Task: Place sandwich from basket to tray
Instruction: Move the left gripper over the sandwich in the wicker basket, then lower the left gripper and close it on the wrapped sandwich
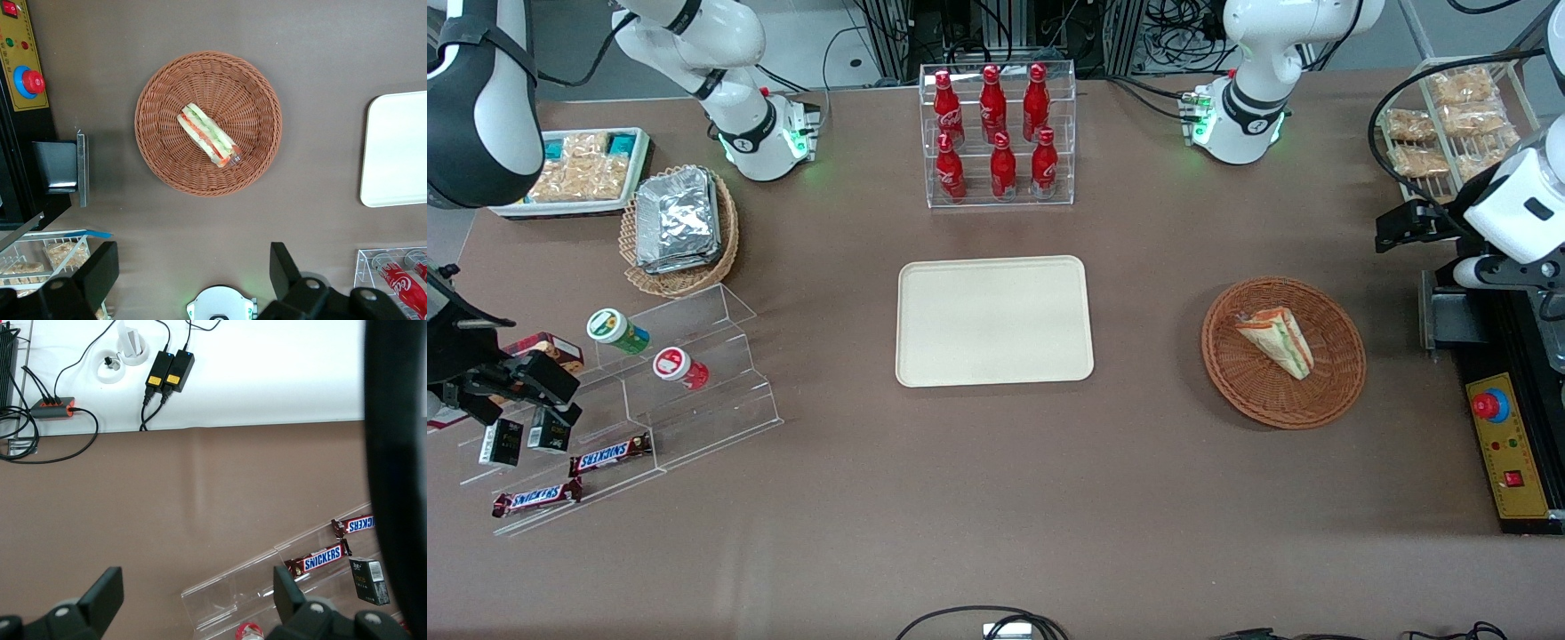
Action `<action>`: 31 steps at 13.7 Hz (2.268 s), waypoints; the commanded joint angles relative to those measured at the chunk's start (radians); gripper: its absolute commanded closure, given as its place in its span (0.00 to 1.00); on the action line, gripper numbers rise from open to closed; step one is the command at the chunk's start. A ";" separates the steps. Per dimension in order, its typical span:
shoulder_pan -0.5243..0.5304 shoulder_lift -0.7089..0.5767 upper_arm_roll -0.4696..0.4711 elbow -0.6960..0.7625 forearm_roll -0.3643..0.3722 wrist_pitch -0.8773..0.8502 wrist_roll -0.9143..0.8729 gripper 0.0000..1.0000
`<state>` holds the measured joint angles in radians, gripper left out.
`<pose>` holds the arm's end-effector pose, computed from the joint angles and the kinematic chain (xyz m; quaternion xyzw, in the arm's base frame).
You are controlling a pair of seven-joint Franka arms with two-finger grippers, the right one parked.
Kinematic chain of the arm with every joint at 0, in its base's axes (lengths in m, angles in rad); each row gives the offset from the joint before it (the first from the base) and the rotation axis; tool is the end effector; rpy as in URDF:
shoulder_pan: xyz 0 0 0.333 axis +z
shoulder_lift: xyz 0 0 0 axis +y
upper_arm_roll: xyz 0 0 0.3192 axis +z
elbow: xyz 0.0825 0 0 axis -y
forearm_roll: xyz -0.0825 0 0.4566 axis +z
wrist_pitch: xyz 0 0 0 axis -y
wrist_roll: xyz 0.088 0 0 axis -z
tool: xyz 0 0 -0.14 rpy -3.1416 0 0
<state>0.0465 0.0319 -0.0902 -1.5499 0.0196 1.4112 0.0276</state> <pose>0.6126 -0.0231 0.5741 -0.9957 0.0349 0.0851 0.0090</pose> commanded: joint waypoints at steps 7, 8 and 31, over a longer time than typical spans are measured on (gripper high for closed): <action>-0.010 0.033 0.007 -0.060 0.025 0.053 -0.008 0.00; -0.010 0.023 0.006 -0.102 0.035 0.099 -0.018 0.00; -0.024 0.052 0.004 -0.775 0.039 0.958 -0.600 0.00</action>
<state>0.0293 0.0919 -0.0899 -2.2735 0.0404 2.2995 -0.5361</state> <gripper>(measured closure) 0.000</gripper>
